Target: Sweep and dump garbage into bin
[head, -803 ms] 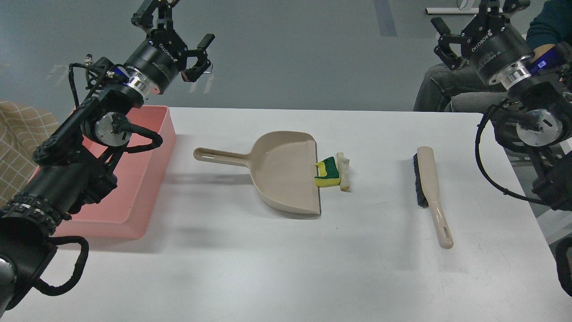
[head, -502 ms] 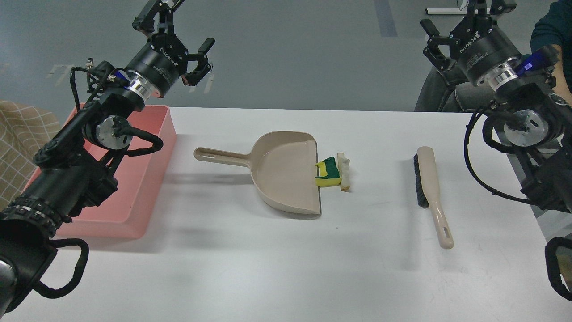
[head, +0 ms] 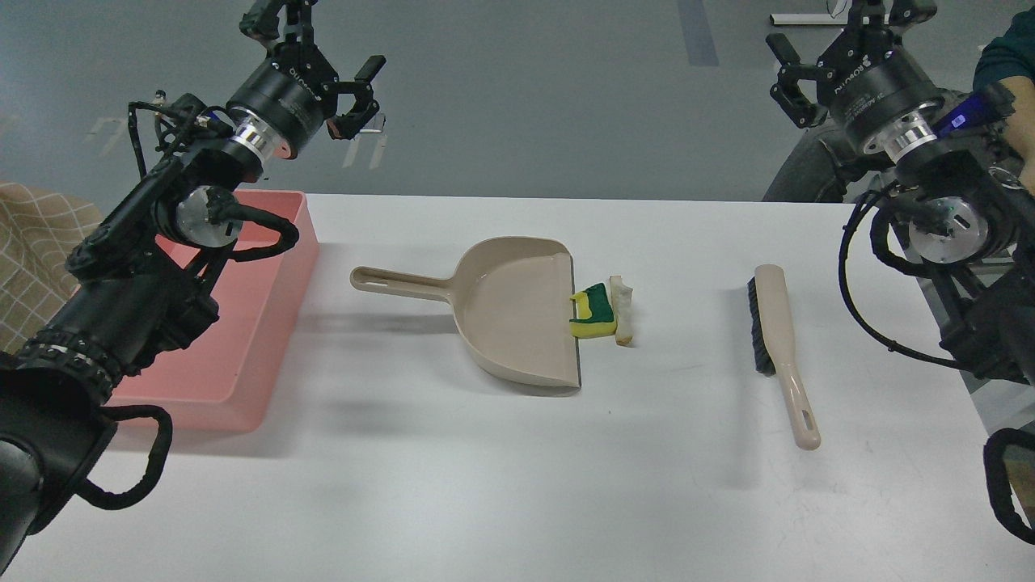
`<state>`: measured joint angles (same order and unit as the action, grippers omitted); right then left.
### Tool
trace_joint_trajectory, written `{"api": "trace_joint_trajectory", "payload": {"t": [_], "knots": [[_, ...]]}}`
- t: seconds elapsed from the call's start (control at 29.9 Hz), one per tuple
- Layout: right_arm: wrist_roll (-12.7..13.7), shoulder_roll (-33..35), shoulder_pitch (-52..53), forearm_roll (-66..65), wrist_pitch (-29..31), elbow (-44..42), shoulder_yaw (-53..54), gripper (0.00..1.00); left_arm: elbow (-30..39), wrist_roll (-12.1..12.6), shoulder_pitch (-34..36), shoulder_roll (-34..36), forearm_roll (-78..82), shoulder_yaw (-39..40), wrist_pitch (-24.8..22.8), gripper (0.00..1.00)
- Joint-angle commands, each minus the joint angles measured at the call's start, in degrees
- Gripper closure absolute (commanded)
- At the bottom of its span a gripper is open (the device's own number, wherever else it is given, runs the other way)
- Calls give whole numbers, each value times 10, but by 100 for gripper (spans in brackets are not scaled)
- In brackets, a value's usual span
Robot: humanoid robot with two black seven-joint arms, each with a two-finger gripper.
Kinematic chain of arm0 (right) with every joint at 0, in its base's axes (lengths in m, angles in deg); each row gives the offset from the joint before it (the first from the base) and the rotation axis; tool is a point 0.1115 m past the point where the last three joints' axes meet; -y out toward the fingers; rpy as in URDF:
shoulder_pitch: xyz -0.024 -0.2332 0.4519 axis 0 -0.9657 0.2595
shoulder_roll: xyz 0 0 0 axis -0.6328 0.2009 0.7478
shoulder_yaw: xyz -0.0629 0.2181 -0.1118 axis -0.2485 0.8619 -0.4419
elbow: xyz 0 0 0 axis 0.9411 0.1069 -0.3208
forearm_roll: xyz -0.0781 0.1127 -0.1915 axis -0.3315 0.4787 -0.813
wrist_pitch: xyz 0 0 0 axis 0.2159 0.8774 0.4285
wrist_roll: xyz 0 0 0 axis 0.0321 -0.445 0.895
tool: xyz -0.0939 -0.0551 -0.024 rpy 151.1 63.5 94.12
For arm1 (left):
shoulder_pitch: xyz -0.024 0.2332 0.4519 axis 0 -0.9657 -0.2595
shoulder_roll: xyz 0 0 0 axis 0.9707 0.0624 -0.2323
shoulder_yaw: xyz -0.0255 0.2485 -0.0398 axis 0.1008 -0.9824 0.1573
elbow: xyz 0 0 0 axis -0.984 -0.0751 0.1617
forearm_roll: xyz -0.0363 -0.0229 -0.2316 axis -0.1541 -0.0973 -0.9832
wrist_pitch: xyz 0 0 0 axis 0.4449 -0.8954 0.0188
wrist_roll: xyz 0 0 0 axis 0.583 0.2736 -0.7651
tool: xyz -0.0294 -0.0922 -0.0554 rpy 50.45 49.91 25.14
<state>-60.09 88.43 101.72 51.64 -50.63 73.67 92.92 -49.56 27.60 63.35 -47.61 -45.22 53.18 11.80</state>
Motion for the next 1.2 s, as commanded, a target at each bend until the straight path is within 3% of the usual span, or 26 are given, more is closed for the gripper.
{"api": "trace_joint_trajectory", "payload": {"t": [0.0,0.37,0.47,0.54,0.6,0.84,1.0,1.17], "knots": [[0,0,0,0,-4,2,0,0,4,12,1,-1,0,1,-3,2],[0,1,-3,0,-7,4,1,0,35,6,-16,2,8,-1,12,2],[-1,0,-3,0,-7,5,1,0,36,-14,-16,3,13,-2,13,2],[-1,1,-2,0,-7,4,1,0,35,-55,-15,8,36,-14,15,2],[-1,1,-2,0,-7,5,2,0,35,-68,-13,9,44,-22,18,2],[-1,1,-2,0,-7,5,2,0,37,-55,-7,6,44,-22,58,1],[-1,5,-3,1,-7,7,3,0,46,-34,-7,9,39,-21,59,1],[-1,3,-2,1,-7,6,3,0,66,-35,-15,10,37,-19,60,1]]}}
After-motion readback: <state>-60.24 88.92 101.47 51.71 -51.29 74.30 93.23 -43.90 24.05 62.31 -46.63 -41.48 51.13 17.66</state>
